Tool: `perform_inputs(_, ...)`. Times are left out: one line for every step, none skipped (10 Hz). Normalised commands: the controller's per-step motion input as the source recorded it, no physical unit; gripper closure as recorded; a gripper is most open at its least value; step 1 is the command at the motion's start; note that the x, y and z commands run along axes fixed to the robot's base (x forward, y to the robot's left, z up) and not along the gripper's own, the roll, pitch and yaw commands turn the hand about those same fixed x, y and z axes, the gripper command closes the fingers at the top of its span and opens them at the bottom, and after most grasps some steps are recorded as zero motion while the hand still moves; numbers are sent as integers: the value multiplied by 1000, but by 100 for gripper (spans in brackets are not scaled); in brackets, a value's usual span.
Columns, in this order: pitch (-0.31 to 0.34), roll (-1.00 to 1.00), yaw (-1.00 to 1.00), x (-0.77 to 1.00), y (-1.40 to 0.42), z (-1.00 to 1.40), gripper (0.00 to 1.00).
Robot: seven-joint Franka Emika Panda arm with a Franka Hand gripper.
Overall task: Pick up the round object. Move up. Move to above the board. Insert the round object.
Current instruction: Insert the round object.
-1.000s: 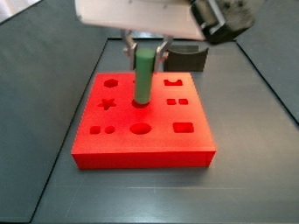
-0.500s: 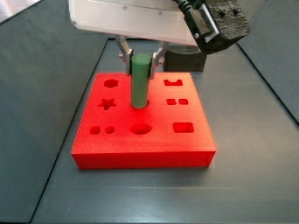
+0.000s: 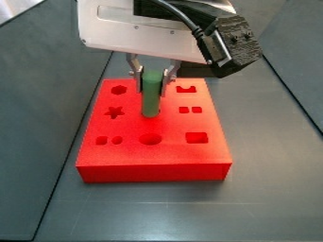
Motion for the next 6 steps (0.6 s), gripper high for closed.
perform_inputs(0, -81, 0, 14, 17, -594, 100)
perform_inputs(0, -237, 0, 111, 100, -700, 100)
perform_inputs(0, -246, 14, 114, 129, -694, 100)
perform_inputs(0, -270, 17, 131, 94, -634, 100)
perform_inputs(0, -301, 3, 126, 69, -566, 100)
perform_inputs(0, -291, 3, 131, 86, -586, 100)
